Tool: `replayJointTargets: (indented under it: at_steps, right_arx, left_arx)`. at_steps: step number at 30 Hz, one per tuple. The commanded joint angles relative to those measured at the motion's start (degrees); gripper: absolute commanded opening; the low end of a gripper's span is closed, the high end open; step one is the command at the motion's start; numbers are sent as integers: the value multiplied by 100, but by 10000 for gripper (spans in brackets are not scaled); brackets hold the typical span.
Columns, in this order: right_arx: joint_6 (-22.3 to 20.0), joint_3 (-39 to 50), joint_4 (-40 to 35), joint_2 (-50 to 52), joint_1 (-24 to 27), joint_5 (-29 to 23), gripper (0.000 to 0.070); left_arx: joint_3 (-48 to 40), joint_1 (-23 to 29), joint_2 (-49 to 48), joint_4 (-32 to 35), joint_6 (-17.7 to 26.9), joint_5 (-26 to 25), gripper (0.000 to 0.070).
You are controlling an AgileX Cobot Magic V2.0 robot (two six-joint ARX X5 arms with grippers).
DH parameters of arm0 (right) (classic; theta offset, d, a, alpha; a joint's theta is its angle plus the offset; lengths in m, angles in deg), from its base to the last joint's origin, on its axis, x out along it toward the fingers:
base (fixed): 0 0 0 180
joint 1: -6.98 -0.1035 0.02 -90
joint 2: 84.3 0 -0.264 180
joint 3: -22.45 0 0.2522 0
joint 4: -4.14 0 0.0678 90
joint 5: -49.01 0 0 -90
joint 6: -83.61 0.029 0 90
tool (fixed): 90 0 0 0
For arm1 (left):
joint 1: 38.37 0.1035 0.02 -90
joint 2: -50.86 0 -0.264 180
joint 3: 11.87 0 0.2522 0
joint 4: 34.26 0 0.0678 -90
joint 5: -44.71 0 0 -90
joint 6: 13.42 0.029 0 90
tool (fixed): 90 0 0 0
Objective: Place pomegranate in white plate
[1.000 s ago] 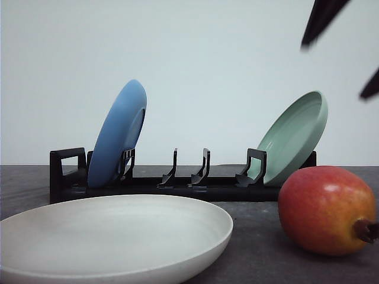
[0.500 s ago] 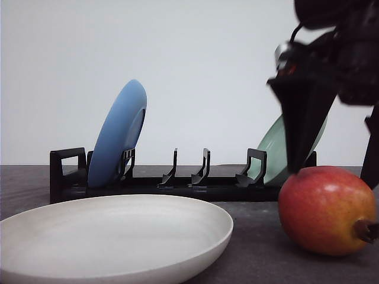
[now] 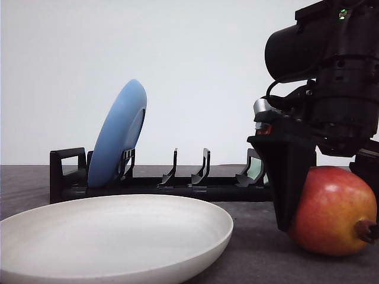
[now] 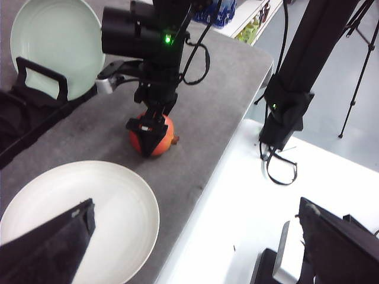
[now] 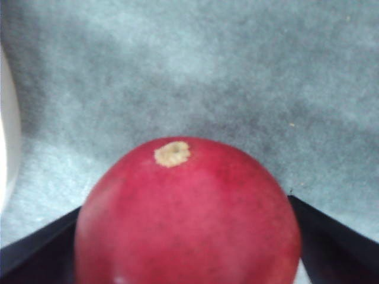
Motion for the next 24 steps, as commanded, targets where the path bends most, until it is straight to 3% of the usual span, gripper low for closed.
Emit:
replayJointTargets:
  at_steps: [1,6,11,18,24]
  right_arx:
    - [101,-99,13,-79,-45,102,432]
    - [223,-350,206,-83,-22,328,418]
    - [359,-1139,425,-190,-222,633,418]
    - [449,-2321,368,-759,-1042,829,418]
    - [704,-2482,-219,-1297,-1761,684,418]
  left_arx:
    - [85,-79,9,98,87,24,675]
    - [85,-79,9,102,87,24,675]
    - [85,-79,9,123,87,24,675]
    - [85,-79,9,131,86,24,675]
    - [85,-79,9,122,82,23,675]
